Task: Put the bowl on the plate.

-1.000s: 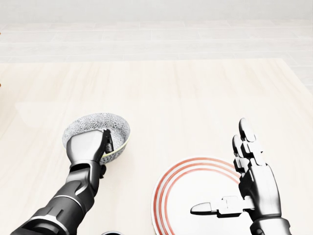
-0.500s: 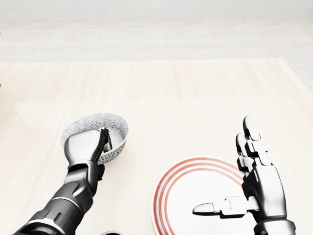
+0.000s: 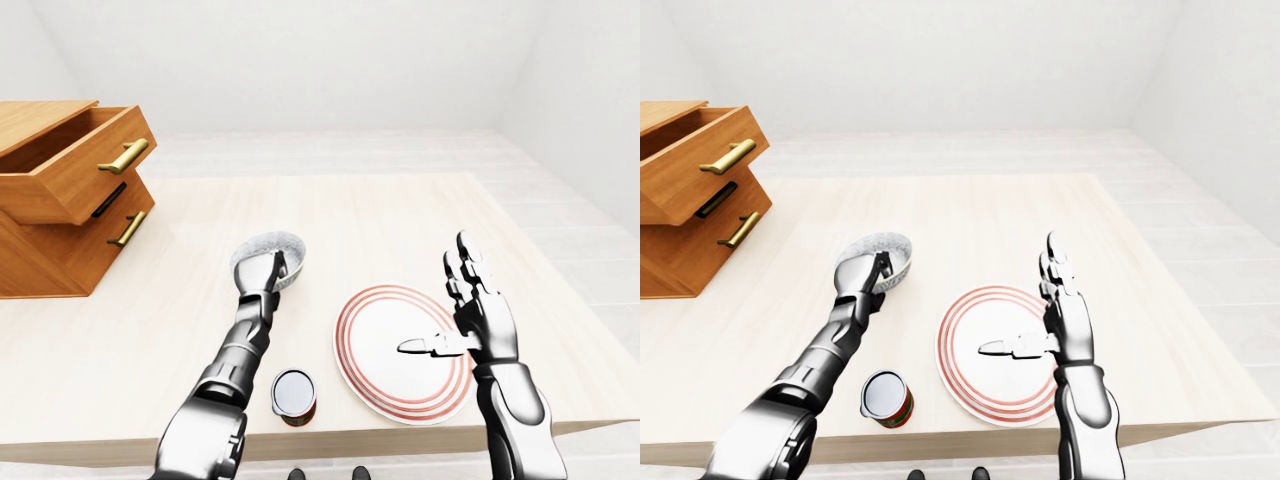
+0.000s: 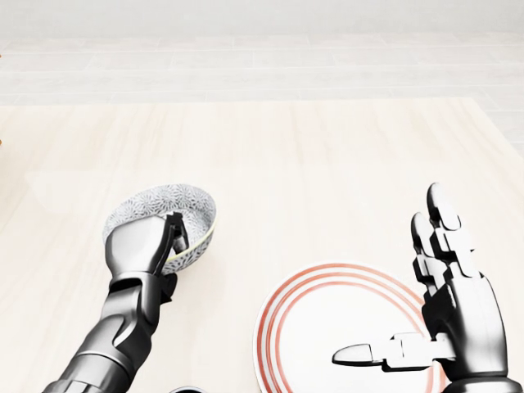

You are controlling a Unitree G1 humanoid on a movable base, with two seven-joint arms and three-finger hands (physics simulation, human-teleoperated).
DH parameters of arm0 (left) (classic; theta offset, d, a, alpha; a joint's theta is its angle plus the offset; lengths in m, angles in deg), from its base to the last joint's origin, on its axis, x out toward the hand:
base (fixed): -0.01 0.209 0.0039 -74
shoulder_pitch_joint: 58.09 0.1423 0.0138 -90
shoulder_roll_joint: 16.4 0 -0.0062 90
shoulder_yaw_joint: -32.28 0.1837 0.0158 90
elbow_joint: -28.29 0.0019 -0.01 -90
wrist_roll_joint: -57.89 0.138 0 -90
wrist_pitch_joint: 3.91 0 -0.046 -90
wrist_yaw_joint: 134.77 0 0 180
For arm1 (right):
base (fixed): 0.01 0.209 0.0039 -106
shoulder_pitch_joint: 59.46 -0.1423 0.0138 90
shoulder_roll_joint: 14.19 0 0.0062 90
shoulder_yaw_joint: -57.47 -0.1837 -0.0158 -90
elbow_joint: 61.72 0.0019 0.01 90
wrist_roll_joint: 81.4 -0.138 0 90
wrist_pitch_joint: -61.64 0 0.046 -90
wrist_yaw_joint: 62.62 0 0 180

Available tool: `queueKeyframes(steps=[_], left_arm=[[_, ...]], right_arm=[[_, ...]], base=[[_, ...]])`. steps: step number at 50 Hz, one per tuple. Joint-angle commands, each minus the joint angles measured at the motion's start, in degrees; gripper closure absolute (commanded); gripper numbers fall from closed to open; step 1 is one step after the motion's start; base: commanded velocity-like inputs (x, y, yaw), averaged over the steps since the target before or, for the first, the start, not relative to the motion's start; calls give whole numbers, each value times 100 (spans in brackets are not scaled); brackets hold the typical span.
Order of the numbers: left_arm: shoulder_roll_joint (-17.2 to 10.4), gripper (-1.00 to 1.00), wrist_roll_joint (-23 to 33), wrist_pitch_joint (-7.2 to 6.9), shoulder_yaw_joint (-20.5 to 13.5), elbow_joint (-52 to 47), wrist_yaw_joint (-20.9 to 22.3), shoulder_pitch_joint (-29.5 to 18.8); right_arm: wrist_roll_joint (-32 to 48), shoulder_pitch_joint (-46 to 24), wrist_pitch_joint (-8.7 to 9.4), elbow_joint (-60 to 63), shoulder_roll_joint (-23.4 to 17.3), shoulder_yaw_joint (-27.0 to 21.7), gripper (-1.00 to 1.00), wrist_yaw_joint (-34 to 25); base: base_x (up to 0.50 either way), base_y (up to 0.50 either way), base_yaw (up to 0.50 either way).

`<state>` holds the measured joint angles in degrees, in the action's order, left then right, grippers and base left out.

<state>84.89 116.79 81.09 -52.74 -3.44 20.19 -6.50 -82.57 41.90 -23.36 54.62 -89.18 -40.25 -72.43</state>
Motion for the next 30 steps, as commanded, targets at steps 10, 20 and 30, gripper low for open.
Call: queueKeyframes(steps=[10,20,30], left_arm=[[113,100,258,0,118,-2590,949,884],[217,100,625,0,187,-3784,1510,1319],[402,100,1030,0,404,-4744,1806,1974]], right_arm=[[-30,24,0,447,51,-158,-100,-80],[-77,14,0,517,52,-267,-100,-115],[-99,40,0,657,69,-360,-100,-149]], base=[[0,0,0],[0,0,0],[0,0,0]])
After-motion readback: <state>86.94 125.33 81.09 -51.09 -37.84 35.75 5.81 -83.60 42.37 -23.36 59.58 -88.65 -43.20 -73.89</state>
